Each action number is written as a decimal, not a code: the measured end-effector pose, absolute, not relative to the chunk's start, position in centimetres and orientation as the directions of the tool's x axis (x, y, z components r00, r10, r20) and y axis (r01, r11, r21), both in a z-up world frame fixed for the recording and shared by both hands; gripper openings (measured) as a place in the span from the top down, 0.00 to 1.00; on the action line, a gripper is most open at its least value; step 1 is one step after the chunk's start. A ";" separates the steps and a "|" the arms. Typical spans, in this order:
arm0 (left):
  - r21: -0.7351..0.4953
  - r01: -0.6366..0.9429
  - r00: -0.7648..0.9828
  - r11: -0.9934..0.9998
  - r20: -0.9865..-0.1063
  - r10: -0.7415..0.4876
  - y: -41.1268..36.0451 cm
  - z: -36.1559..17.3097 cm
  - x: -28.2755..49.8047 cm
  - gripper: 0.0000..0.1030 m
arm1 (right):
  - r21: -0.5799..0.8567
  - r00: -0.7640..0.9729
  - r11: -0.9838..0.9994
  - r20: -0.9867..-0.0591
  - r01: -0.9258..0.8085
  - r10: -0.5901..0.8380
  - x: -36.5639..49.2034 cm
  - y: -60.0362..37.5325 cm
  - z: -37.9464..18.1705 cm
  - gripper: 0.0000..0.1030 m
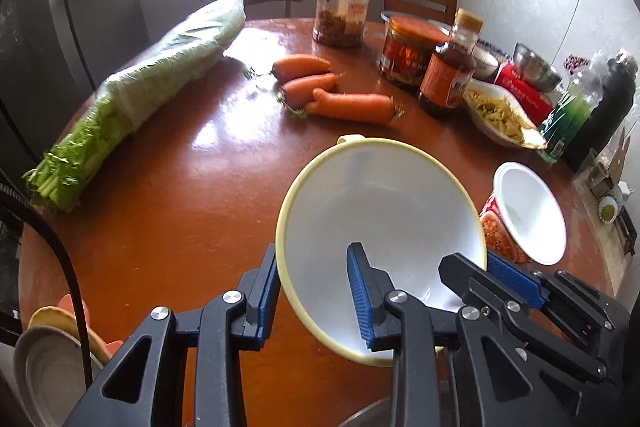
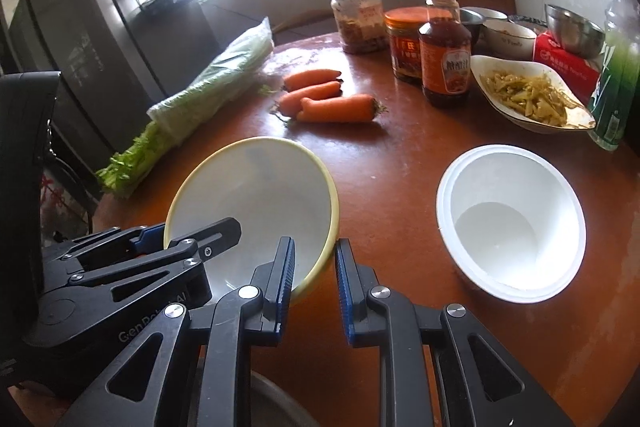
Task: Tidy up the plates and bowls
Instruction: 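Lift the yellow bowl with the left gripper and carry it over the steel bowl, then lower the yellow bowl into the steel bowl and open the left gripper, then move the left gripper to the white paper noodle cup rim and close it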
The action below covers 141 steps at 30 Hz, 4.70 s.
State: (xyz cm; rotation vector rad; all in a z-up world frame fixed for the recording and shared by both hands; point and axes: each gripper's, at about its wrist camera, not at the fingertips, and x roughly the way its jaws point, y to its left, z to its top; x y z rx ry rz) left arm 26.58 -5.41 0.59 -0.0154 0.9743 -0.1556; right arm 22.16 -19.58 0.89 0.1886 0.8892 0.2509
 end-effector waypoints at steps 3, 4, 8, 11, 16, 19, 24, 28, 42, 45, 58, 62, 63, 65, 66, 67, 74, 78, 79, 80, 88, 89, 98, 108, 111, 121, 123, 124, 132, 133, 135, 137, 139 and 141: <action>-0.086 0.117 0.570 0.989 -0.810 -0.138 -4.9 1.5 25.6 0.68 | 0.263 0.613 0.952 -0.731 -0.154 0.301 21.4 -19.2 1.7 0.78; -0.084 0.116 0.575 0.990 -0.807 -0.136 -4.9 1.7 25.3 0.68 | 0.262 0.617 0.952 -0.726 -0.159 0.303 21.1 -19.0 2.0 0.78; -0.072 0.103 0.600 0.992 -0.791 -0.120 -4.7 2.8 23.8 0.68 | 0.250 0.632 0.952 -0.712 -0.178 0.305 19.9 -18.7 2.9 0.78; -0.052 0.102 0.621 0.993 -0.777 -0.105 -4.9 3.4 22.6 0.69 | 0.242 0.643 0.952 -0.702 -0.188 0.306 18.6 -18.4 3.5 0.78; -0.053 0.106 0.636 0.993 -0.764 -0.108 -4.9 4.0 20.8 0.69 | 0.232 0.656 0.952 -0.690 -0.198 0.304 17.0 -18.5 4.2 0.78; -0.052 0.108 0.646 0.993 -0.755 -0.110 -5.0 4.2 19.7 0.69 | 0.229 0.662 0.952 -0.684 -0.202 0.305 16.0 -18.6 4.5 0.78; -0.061 0.114 0.657 0.992 -0.744 -0.121 -5.2 4.5 18.1 0.69 | 0.223 0.665 0.951 -0.680 -0.213 0.308 14.3 -18.7 4.6 0.78; -0.055 0.116 0.664 0.992 -0.738 -0.118 -5.4 4.6 16.9 0.69 | 0.218 0.672 0.951 -0.673 -0.220 0.310 12.9 -18.8 4.6 0.78; -0.077 0.127 0.663 0.989 -0.735 -0.142 -5.4 2.3 12.9 0.69 | 0.208 0.675 0.949 -0.668 -0.237 0.314 9.0 -19.2 2.6 0.78; -0.073 0.132 0.658 0.989 -0.739 -0.143 -5.6 1.5 12.3 0.69 | 0.206 0.664 0.950 -0.680 -0.234 0.311 8.6 -19.3 1.5 0.78; -0.033 0.126 0.665 0.992 -0.739 -0.109 -5.7 0.0 10.7 0.69 | 0.138 0.683 0.957 -0.674 -0.256 0.280 6.9 -18.4 0.7 0.78; -0.017 0.120 0.673 0.993 -0.734 -0.094 -5.7 -0.5 10.2 0.69 | 0.122 0.681 0.958 -0.681 -0.258 0.270 6.6 -18.0 0.2 0.78; -0.017 0.118 0.678 0.993 -0.729 -0.093 -5.7 -0.5 10.0 0.69 | 0.120 0.680 0.958 -0.681 -0.260 0.270 6.5 -18.0 0.1 0.78; -0.017 0.118 0.681 0.993 -0.726 -0.093 -5.5 -0.5 9.9 0.69 | 0.121 0.681 0.958 -0.680 -0.261 0.272 6.4 -17.9 0.0 0.78; -0.014 0.118 0.684 0.993 -0.724 -0.091 -5.5 -0.6 9.8 0.69 | 0.120 0.683 0.958 -0.678 -0.262 0.271 6.3 -17.9 0.0 0.78; -0.014 0.118 0.686 0.993 -0.722 -0.091 -5.5 -0.6 9.7 0.69 | 0.120 0.684 0.957 -0.677 -0.264 0.274 6.2 -17.9 -0.1 0.78; 0.009 0.119 0.699 0.993 -0.711 -0.077 -5.8 -0.6 9.0 0.69 | 0.116 0.683 0.958 -0.679 -0.262 0.269 6.0 -17.9 -0.4 0.78; 0.046 0.115 0.709 0.992 -0.704 -0.050 -6.2 -0.6 8.6 0.69 | 0.095 0.690 0.960 -0.677 -0.264 0.257 5.7 -17.8 -0.5 0.78; 0.054 0.116 0.711 0.992 -0.701 -0.045 -6.3 -0.6 8.6 0.69 | 0.075 0.696 0.963 -0.677 -0.260 0.241 5.6 -17.6 -0.5 0.78; 0.064 0.114 0.715 0.991 -0.699 -0.037 -6.4 -0.6 8.5 0.69 | 0.061 0.700 0.965 -0.676 -0.257 0.229 5.6 -17.5 -0.5 0.77; 0.049 0.121 0.706 0.991 -0.707 -0.051 -6.1 -0.8 8.5 0.69 | 0.078 0.691 0.962 -0.680 -0.263 0.244 5.5 -17.8 -0.7 0.77; 0.045 0.123 0.706 0.991 -0.706 -0.055 -6.0 -0.8 8.5 0.68 | 0.085 0.689 0.961 -0.681 -0.263 0.249 5.5 -17.9 -0.7 0.77; -0.013 0.122 0.711 0.992 -0.697 -0.097 -4.9 -0.1 8.7 0.67 | 0.151 0.683 0.954 -0.670 -0.258 0.291 5.6 -18.9 -0.1 0.73; -0.052 0.143 0.721 0.988 -0.679 -0.140 -5.0 0.9 9.3 0.57 | 0.223 0.701 0.954 -0.647 -0.202 0.300 6.7 -21.6 0.6 0.64; -0.055 0.152 0.716 0.987 -0.682 -0.148 -5.2 1.3 9.9 0.55 | 0.236 0.705 0.959 -0.654 -0.154 0.274 8.0 -23.4 0.9 0.63; -0.048 0.170 0.709 0.984 -0.688 -0.156 -6.1 3.6 13.1 0.48 | 0.233 0.714 0.967 -0.694 0.100 0.093 14.8 -32.1 2.1 0.47; -0.044 0.179 0.702 0.983 -0.695 -0.159 -6.5 4.0 14.0 0.48 | 0.239 0.699 0.964 -0.709 0.118 0.091 16.6 -33.1 1.7 0.47; -0.041 0.183 0.699 0.982 -0.697 -0.159 -6.6 4.1 14.2 0.48 | 0.235 0.685 0.962 -0.725 0.137 0.079 17.5 -33.6 1.4 0.47; -0.052 0.226 0.671 0.973 -0.715 -0.194 -7.8 5.3 17.6 0.47 | 0.245 0.631 0.962 -0.767 0.124 0.114 22.2 -33.8 -0.7 0.54; -0.052 0.225 0.668 0.973 -0.719 -0.193 -7.9 5.3 18.0 0.47 | 0.244 0.630 0.963 -0.767 0.115 0.119 22.4 -33.5 -0.8 0.57; -0.042 0.226 0.657 0.973 -0.731 -0.184 -8.3 5.2 19.0 0.47 | 0.233 0.615 0.968 -0.778 0.091 0.129 22.7 -32.6 -1.3 0.64; -0.030 0.229 0.643 0.973 -0.746 -0.174 -8.9 5.0 19.9 0.47 | 0.217 0.615 0.973 -0.778 0.073 0.127 22.8 -31.8 -1.5 0.67; -0.018 0.247 0.635 0.969 -0.752 -0.176 -9.6 5.0 20.7 0.47 | 0.193 0.617 0.980 -0.777 0.045 0.125 22.7 -30.5 -1.5 0.68; 0.005 0.258 0.626 0.966 -0.762 -0.164 -10.4 5.0 21.4 0.47 | 0.196 0.611 0.981 -0.778 0.014 0.146 22.5 -29.5 -1.6 0.68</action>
